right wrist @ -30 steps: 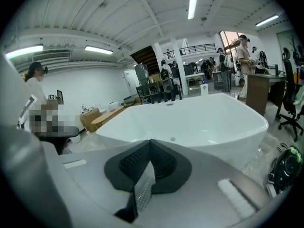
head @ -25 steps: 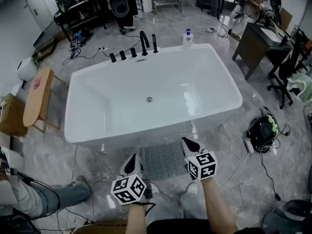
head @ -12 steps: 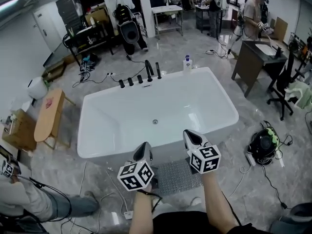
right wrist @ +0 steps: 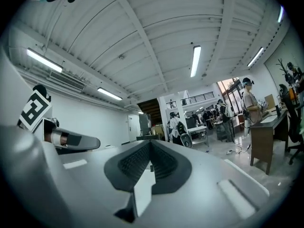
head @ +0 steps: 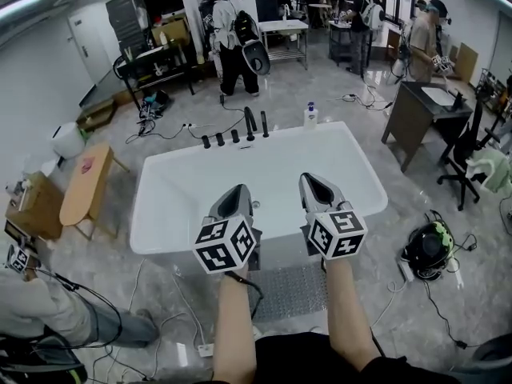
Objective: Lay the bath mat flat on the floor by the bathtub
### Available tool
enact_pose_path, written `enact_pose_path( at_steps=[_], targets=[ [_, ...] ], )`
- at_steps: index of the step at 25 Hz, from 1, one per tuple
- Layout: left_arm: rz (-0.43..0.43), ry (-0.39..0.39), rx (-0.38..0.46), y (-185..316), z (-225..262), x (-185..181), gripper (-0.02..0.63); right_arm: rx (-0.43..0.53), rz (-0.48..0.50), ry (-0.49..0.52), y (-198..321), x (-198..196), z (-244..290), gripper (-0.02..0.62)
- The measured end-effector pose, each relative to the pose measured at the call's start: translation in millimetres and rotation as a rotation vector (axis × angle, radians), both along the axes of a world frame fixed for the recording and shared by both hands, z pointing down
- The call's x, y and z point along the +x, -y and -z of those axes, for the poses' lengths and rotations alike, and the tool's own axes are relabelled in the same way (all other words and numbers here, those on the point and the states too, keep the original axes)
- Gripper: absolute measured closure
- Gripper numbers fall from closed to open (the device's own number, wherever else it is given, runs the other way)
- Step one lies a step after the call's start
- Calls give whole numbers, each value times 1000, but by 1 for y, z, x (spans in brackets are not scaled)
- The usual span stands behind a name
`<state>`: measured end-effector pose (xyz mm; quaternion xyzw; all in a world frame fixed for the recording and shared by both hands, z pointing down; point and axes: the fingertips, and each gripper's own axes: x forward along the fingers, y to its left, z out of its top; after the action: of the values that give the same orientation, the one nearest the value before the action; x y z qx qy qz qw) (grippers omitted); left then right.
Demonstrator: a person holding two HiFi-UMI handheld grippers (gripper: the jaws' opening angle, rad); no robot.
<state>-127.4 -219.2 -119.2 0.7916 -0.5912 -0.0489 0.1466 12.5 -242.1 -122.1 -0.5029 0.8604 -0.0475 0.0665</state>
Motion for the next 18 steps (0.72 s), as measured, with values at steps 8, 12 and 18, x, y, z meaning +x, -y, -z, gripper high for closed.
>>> enact_pose_path(
  at_steps=[8, 12, 18],
  targets=[
    [114, 46, 145, -10, 18, 1, 601, 85, -54, -52, -13, 18, 27, 589],
    [90, 102, 172, -17, 11, 16, 601, 97, -78, -34, -24, 29, 27, 589],
    [82, 138, 201, -27, 2, 26, 601, 91, -81, -35, -35, 31, 14, 589]
  ],
)
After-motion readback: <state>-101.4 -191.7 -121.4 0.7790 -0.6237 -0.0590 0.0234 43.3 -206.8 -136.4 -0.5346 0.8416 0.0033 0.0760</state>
